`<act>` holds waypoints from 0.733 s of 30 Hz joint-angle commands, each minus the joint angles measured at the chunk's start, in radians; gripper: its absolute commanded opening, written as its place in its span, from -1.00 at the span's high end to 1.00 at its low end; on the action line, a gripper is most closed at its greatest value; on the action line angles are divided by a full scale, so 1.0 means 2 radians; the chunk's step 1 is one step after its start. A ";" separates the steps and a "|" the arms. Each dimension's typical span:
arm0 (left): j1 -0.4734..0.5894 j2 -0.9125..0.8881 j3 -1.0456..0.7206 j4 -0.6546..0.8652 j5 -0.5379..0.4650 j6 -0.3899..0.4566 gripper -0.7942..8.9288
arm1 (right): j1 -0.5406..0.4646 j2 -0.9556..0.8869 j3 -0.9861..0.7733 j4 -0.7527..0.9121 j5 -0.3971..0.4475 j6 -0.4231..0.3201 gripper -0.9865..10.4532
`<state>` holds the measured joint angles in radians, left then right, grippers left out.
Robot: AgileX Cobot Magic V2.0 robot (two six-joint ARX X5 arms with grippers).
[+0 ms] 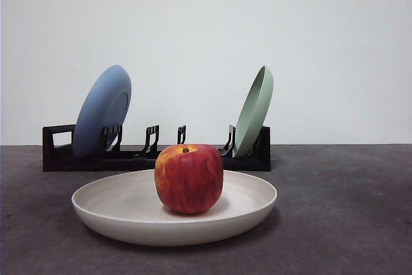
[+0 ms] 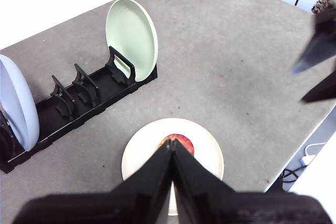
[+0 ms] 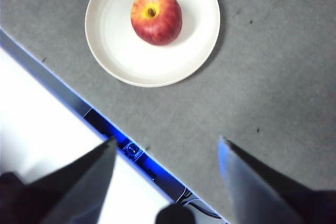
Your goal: Take the yellow plate from the plate rack,put the plate on the table,take the apple from the table,put the apple in the plate
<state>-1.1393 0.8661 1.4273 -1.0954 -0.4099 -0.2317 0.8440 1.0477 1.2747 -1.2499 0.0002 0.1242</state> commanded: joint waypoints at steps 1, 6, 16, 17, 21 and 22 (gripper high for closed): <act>0.001 -0.002 -0.002 -0.002 -0.001 0.008 0.85 | 0.001 -0.013 -0.003 -0.014 -0.002 0.004 0.57; 0.001 -0.002 -0.002 -0.002 0.000 0.008 0.85 | 0.001 -0.026 -0.003 -0.050 -0.002 0.003 0.85; 0.001 -0.001 -0.002 -0.004 -0.001 0.010 0.85 | 0.000 -0.025 -0.003 -0.041 0.001 0.004 0.82; 0.001 -0.001 -0.002 -0.004 -0.001 0.010 0.85 | 0.000 -0.025 -0.003 -0.037 0.001 0.004 0.82; 0.001 -0.001 -0.002 -0.004 -0.001 0.010 0.84 | 0.000 -0.025 -0.003 -0.029 0.001 0.004 0.82; 0.001 -0.001 -0.002 -0.004 -0.001 0.010 0.84 | 0.000 -0.025 -0.003 -0.027 0.001 0.004 0.82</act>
<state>-1.1393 0.8665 1.4273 -1.1042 -0.4099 -0.2241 0.8440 0.9966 1.2747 -1.3102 0.0006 0.1238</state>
